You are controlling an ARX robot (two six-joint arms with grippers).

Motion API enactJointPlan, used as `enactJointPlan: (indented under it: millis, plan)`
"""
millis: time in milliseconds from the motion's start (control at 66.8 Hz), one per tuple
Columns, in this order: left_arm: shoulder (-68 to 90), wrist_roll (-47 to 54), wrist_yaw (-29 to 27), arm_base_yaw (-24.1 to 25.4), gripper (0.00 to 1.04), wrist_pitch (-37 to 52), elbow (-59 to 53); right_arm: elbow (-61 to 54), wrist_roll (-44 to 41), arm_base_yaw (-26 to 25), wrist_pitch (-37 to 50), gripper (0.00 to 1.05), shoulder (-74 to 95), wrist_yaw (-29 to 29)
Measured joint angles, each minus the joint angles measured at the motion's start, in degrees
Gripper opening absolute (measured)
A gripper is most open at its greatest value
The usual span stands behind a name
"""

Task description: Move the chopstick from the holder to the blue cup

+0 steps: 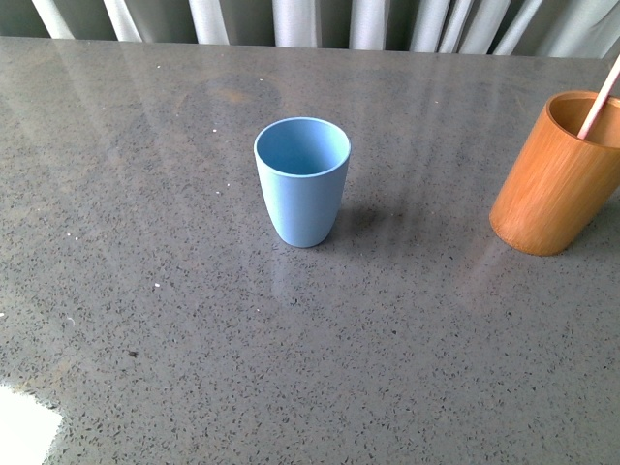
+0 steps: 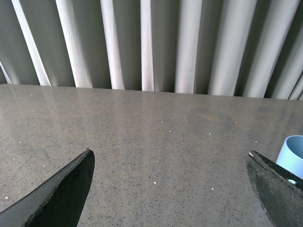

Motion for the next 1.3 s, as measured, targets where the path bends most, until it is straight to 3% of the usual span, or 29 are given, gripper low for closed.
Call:
enactJointPlan:
  millis: [404, 643, 748, 1047, 1302]
  plan:
    - [0.0, 0.0, 0.0, 0.0, 0.96, 0.0, 0.0, -1.42, 1.95, -3.08, -1.2, 0.04, -13.86, -3.87]
    - [0.0, 0.02, 0.0, 0.0, 0.96, 0.0, 0.0, 1.9, 4.11, -1.81, -3.17, 0.04, -18.51, -4.24]
    - [0.0, 0.0, 0.0, 0.0, 0.96, 0.0, 0.0, 2.47, 4.92, 0.26, -3.69, 0.04, -19.87, -3.96]
    - [0.0, 0.0, 0.0, 0.0, 0.96, 0.0, 0.0, 1.95, 9.92, 13.73, -3.39, 0.04, -20.76, 2.36]
    - [0.0, 0.0, 0.0, 0.0, 0.96, 0.0, 0.0, 1.92, 10.62, 19.56, -2.64, 0.04, -19.32, 7.56]
